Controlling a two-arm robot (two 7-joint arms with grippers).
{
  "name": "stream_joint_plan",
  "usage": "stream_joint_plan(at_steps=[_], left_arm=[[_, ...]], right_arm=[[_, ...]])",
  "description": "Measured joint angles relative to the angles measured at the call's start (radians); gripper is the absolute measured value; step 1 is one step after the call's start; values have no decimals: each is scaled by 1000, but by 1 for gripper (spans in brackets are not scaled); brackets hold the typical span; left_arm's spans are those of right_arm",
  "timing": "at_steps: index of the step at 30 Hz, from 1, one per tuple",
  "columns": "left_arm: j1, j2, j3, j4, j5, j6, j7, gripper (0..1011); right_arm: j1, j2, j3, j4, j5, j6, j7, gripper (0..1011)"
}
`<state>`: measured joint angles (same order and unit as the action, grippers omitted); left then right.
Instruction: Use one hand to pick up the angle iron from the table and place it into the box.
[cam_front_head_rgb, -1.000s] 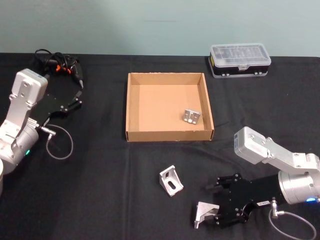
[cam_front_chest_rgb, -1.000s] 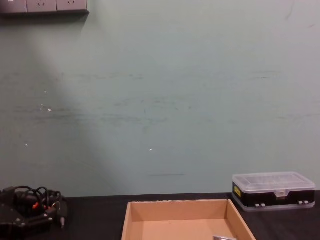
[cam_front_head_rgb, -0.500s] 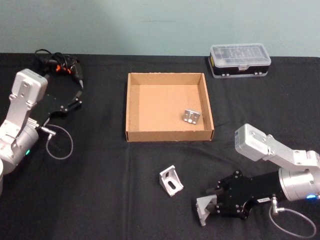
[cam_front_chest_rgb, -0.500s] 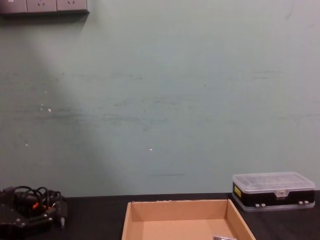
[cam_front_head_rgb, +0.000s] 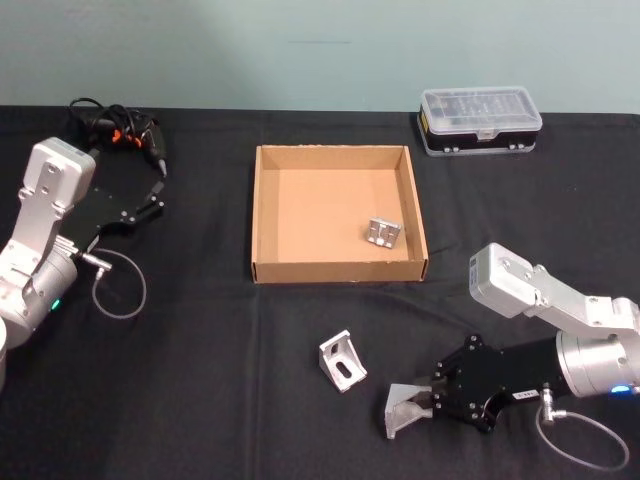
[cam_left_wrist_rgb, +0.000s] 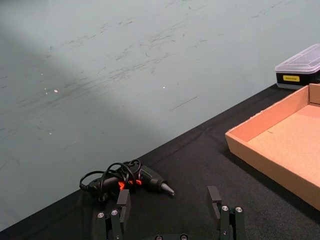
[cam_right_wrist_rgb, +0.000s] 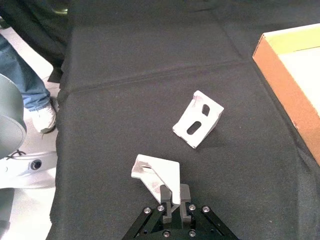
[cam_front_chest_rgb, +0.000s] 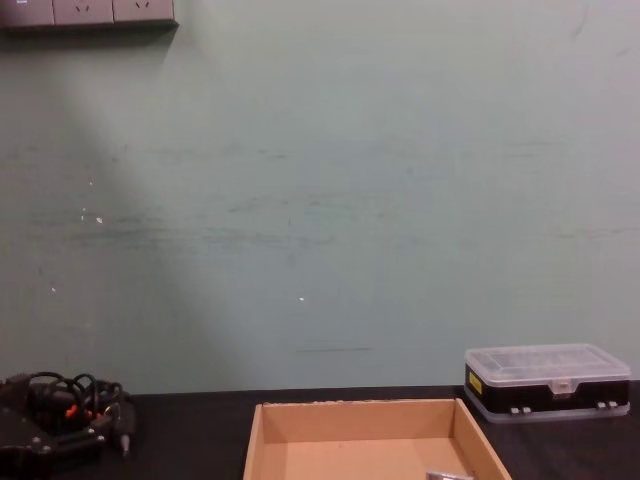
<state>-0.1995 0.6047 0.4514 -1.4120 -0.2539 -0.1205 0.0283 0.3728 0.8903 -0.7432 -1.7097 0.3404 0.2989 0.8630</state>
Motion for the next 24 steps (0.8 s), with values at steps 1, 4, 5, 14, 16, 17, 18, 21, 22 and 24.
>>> stream_joint_plan(at_steps=[1,4,5,14,16,17,18,21,22,24], left_arm=[[0,0,0,0,0,0,0,1000],[0,0,0,0,0,0,0,1000],[0,0,0,0,0,0,0,1000],[0,0,0,0,0,0,0,1000],[0,0,0,0,0,0,0,1000],[0,0,0,0,0,0,0,1000],[0,0,0,0,0,0,0,1000],[0,0,0,0,0,0,0,1000],[0,0,0,0,0,0,0,1000],[0,0,0,0,0,0,0,1000]], right_arm=[[-1,0,1,-1,0,-1,-3,106],[-3,-2,7,-4,5,-2,-6,106],[-3,-3,9,-5,7,-2,-7,106],[13,-19,55,-32,60,-14,-28,106],[20,-22,64,-34,65,-18,-35,106],[28,-25,72,-35,68,-22,-44,106],[31,-27,76,-35,68,-24,-50,106],[44,-38,92,-25,65,-34,-79,106],[50,-46,101,-17,60,-39,-96,106],[57,-58,110,-6,55,-45,-116,106]])
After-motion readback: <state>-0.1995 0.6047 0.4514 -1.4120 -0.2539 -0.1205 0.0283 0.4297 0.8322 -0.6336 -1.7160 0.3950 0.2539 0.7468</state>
